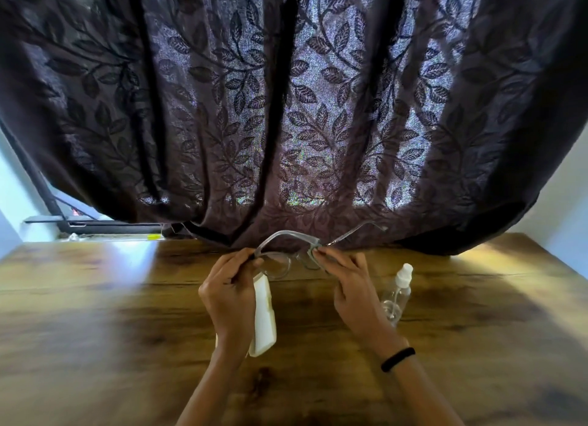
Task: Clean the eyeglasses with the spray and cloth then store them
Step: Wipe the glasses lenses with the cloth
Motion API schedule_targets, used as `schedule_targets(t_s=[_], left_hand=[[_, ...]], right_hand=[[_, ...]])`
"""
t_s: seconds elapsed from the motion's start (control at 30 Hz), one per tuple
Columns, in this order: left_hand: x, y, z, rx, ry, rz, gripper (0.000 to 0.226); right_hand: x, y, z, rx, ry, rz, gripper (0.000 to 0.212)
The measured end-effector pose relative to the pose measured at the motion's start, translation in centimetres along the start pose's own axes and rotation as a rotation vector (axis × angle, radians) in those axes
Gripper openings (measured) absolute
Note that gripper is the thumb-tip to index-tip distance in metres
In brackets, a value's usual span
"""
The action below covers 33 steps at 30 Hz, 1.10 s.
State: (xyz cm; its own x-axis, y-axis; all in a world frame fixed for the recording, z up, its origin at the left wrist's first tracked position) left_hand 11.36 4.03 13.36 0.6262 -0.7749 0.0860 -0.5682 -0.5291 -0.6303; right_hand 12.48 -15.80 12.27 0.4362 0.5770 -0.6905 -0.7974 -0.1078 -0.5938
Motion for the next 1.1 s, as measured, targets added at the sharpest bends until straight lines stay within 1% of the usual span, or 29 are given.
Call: schedule_targets(t_s=[0.13,0.23,0.37,0.43,0.53,0.7,0.8,0.9,1.03,1.1], left_hand=[[0.2,0.0,-0.2,0.007,0.006,0.003,0.027],[0.1,0.0,-0.2,0.016,-0.007,0.011,0.027],[0.0,0.0,-0.1,0.013,-0.004,0.004,0.026],[0.0,0.0,0.1,0.007,-0.01,-0.008,0.025],[-0.3,0.0,0.2,0.017,-0.019,-0.029,0.022],[-0.3,-0.1,0.0,0.031,-0.021,-0.028,0.022],[0.0,0.1,0.0,0.011,0.001,-0.013,0.022],[0.2,0.2,0.2,-0.007,0.015,0.015,0.022],[0.5,0.3,0.4,-0.01,-0.007,0.07,0.023],[0.5,0.3,0.4,-0.009,-0.011,0.065,0.023]], right_hand=[[0.7,-0.1,1.0,-0.004,-0.151,0.042,0.066],[0.6,-0.1,0.7,0.007,-0.109,0.053,0.062],[0.1,-0.3,-0.2,0.02,0.052,0.034,0.067],[0.2,-0.1,-0.1,0.004,0.07,0.042,0.068],[0.3,0.3,-0.2,-0.004,0.037,0.033,0.068],[0.4,1.0,-0.1,-0.016,-0.023,0.024,0.061],[0.8,1.0,0.7,-0.031,-0.103,0.012,0.063],[1.0,0.8,0.6,0.002,-0.179,0.01,0.066],[1.1,0.4,0.6,-0.01,-0.173,0.041,0.07],[1.3,0.2,0.5,-0.017,-0.131,0.066,0.068]])
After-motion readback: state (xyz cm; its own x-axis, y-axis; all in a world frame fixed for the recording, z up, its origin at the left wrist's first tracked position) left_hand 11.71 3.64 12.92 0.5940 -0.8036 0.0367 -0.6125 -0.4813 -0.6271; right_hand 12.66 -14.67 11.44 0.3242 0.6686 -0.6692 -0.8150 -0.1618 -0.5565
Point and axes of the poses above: each hand's wrist, its own y-axis away from the middle knuckle, its own x-axis out of the palm, z = x × y, the point moved 8 cm from there along -y, towards the middle knuckle, and after that the axes turned 5 degrees about -z, right-handed, at the moved point
